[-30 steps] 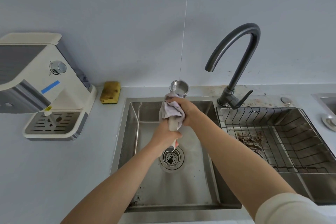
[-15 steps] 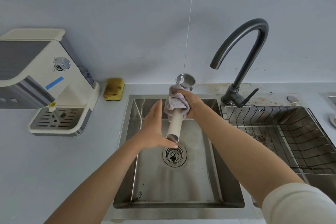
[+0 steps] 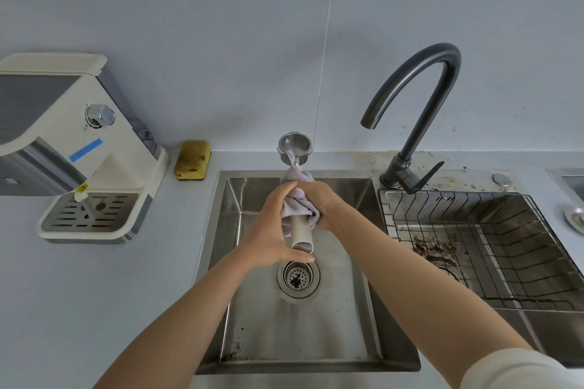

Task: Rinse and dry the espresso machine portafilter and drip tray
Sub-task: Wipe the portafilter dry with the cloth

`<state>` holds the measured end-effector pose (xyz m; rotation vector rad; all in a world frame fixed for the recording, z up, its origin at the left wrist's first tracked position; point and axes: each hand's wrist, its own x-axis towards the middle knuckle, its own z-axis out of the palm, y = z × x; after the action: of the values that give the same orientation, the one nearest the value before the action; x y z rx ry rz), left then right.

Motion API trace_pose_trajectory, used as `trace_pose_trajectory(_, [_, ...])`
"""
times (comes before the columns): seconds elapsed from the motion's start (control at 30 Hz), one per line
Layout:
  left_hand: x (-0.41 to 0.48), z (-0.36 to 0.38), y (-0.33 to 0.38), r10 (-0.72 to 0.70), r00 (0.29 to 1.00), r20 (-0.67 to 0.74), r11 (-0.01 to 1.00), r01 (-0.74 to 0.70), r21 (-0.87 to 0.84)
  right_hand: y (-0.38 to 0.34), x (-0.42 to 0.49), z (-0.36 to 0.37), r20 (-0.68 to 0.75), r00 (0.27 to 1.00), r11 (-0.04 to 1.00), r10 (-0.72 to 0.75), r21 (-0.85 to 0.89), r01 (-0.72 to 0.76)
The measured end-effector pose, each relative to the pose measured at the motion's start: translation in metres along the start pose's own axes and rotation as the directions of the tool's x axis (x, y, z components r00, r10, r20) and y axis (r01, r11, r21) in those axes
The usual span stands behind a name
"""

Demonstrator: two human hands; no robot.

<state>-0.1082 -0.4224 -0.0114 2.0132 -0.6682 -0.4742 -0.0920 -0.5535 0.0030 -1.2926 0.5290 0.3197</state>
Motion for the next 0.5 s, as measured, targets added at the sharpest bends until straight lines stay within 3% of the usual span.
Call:
trace_pose_trajectory(0.1, [0.005, 0.001, -0.009, -0.022, 0.999, -0.031, 1.000, 0.022, -0.017, 0.006, -0.002, 0.001, 0.048, 0.999, 0.999, 0.013, 0.038, -0.015])
trace_pose_trajectory(0.3, [0.009, 0.004, -0.020, -0.067, 0.991, -0.117, 0.998, 0.066, -0.014, 0.015, -0.001, 0.004, 0.040, 0.999, 0.994, -0.037, -0.097, 0.041])
trace_pose_trajectory(0.5, [0.014, 0.006, -0.029, -0.011, 0.970, -0.242, 0.997, 0.031, 0.077, 0.028, -0.001, 0.004, 0.074, 0.995, 0.980, -0.069, -0.179, 0.082])
